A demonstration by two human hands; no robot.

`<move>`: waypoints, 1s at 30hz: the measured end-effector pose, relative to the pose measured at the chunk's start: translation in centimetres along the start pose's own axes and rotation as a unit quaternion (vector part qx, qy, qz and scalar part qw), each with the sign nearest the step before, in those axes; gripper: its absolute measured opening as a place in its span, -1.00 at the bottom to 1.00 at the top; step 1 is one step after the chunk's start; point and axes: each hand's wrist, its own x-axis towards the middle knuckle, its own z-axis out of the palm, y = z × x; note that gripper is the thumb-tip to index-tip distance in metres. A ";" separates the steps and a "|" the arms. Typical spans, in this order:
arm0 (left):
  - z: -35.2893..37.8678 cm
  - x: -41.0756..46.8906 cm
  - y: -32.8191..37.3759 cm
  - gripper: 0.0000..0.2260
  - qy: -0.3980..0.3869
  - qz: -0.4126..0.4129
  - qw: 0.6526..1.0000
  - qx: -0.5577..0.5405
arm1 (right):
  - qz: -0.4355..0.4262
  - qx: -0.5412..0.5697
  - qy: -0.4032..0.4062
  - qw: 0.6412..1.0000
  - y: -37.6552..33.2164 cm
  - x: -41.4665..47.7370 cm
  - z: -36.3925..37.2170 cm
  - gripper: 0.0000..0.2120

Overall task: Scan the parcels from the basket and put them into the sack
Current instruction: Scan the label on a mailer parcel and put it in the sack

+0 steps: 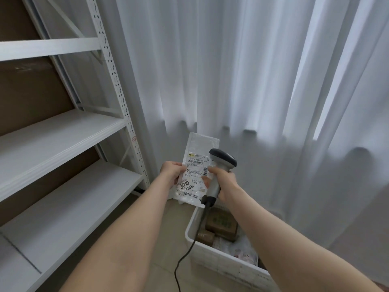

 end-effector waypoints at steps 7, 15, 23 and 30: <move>-3.4 -6.0 -3.3 -0.85 -0.031 -0.032 0.999 -0.016 | 0.061 -0.016 -0.022 0.998 3.9 -2.9 -0.5 -0.80; -15.1 -11.4 -9.7 -0.87 0.093 -0.055 0.994 0.001 | 0.114 -0.118 -0.109 0.980 12.3 -6.8 5.5 -0.85; -30.5 -16.0 -19.6 -0.72 0.324 -0.110 0.939 0.027 | 0.213 -0.176 -0.162 0.947 24.0 -11.3 12.4 -0.87; -40.2 -16.7 -30.1 -0.80 0.335 -0.197 0.909 0.154 | 0.284 -0.227 -0.143 0.921 36.5 -13.8 17.8 -0.77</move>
